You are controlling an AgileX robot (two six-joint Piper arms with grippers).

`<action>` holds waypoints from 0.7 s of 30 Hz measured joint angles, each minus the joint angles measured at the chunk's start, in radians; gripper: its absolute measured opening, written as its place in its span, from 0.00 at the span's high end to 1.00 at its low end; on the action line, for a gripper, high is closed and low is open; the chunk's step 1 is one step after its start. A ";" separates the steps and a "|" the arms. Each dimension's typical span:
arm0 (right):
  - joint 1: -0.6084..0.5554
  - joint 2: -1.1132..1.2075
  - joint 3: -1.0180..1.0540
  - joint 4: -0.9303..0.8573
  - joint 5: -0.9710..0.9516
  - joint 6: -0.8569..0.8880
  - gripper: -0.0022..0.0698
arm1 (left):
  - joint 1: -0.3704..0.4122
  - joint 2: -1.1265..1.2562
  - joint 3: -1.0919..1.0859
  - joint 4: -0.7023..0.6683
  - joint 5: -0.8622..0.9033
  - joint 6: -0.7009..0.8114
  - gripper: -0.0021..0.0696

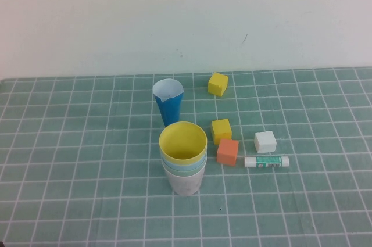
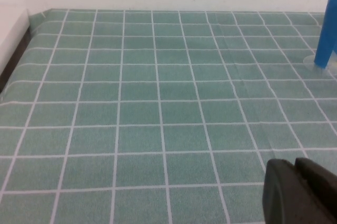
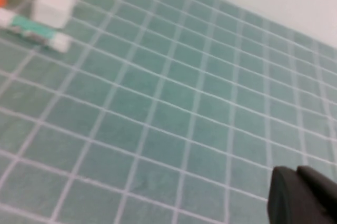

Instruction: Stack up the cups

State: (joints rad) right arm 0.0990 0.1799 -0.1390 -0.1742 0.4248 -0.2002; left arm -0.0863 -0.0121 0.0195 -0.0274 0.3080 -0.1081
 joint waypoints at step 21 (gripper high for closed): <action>-0.177 -0.194 0.158 0.233 -0.057 -0.337 0.97 | 0.000 -0.002 0.000 0.003 0.001 0.000 0.97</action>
State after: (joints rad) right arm -0.0779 -0.0141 0.0186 0.0593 0.3679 -0.5373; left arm -0.0863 -0.0144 0.0195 -0.0248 0.3093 -0.1081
